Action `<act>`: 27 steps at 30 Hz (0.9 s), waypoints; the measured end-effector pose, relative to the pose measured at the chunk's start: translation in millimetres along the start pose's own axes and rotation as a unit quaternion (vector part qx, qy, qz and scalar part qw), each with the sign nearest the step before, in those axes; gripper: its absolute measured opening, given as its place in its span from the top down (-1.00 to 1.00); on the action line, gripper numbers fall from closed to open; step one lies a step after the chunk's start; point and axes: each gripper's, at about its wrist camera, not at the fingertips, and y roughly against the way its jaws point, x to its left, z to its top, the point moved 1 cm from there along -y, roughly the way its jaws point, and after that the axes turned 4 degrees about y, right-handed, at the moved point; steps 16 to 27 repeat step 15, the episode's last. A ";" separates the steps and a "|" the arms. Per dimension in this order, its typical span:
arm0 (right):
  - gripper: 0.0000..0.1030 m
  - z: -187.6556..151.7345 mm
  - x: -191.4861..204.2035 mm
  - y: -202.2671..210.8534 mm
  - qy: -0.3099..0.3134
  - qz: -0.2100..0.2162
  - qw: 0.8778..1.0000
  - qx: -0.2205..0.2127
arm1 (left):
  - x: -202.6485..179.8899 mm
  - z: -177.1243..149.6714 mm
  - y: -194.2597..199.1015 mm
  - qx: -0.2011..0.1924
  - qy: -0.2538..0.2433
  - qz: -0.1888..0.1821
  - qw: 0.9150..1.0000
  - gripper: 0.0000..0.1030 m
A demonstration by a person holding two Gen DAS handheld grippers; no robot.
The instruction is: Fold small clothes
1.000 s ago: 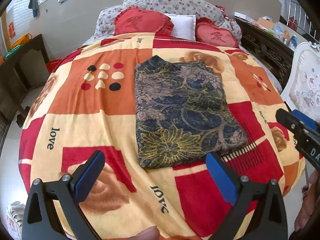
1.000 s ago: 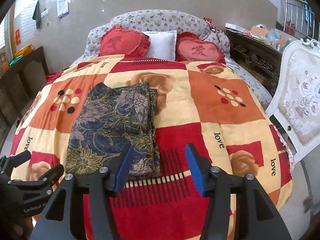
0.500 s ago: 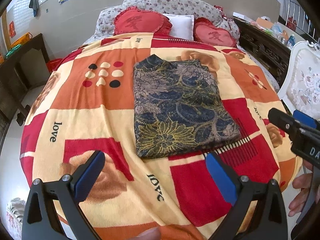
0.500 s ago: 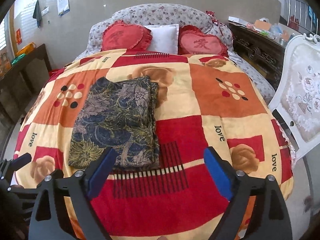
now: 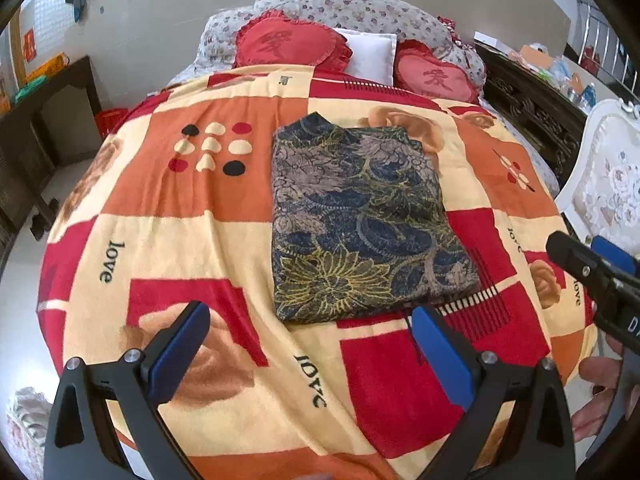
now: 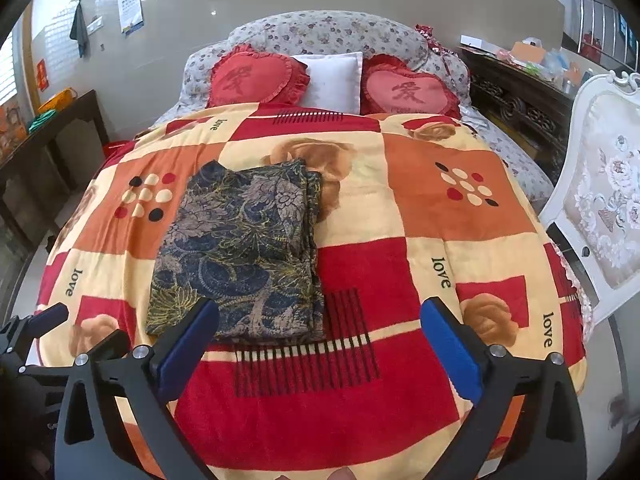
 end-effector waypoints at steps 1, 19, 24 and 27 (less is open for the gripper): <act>-0.85 0.2 -0.2 -0.2 0.000 0.000 1.000 0.001 | 0.5 0.5 -1.2 0.002 0.001 0.001 1.000 -0.99; -0.85 5.7 -2.7 -4.3 -0.004 0.010 1.000 0.005 | -4.6 0.3 5.4 -0.025 -0.006 0.007 1.000 -0.99; -0.85 5.7 -2.7 -4.3 -0.004 0.010 1.000 0.005 | -4.6 0.3 5.4 -0.025 -0.006 0.007 1.000 -0.99; -0.85 5.7 -2.7 -4.3 -0.004 0.010 1.000 0.005 | -4.6 0.3 5.4 -0.025 -0.006 0.007 1.000 -0.99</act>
